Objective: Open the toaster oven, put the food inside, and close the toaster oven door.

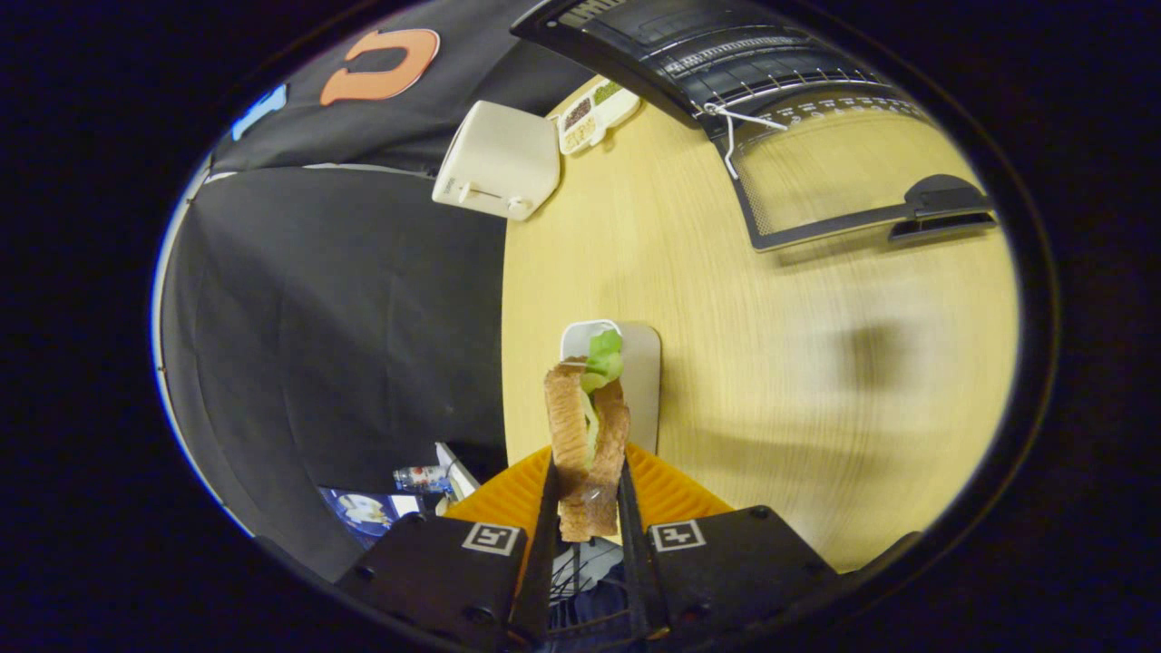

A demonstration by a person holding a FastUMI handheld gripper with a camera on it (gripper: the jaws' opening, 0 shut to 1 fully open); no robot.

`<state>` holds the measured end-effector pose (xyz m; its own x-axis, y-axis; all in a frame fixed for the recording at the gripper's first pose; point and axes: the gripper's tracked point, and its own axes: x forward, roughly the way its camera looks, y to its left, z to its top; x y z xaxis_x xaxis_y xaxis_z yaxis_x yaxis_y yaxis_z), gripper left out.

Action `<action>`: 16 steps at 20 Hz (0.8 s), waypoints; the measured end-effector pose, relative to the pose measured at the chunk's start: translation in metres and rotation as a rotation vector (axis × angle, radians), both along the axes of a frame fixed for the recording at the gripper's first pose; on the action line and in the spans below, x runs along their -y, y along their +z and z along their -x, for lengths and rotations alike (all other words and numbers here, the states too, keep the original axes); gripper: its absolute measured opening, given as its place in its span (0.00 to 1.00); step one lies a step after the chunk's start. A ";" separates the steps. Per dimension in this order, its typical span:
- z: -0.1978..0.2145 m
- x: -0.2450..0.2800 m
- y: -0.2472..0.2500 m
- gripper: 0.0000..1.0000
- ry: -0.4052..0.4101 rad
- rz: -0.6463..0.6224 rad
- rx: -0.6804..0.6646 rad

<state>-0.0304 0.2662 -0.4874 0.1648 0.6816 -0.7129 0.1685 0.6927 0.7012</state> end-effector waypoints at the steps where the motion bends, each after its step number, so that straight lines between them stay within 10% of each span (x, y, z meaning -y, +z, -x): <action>1: 0.001 0.003 0.003 0.37 0.009 0.005 0.006; 16: -0.020 0.039 0.112 0.31 -0.045 -0.116 0.152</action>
<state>-0.0100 0.2271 -0.3752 0.2969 0.7470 -0.5948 0.0835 0.6002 0.7955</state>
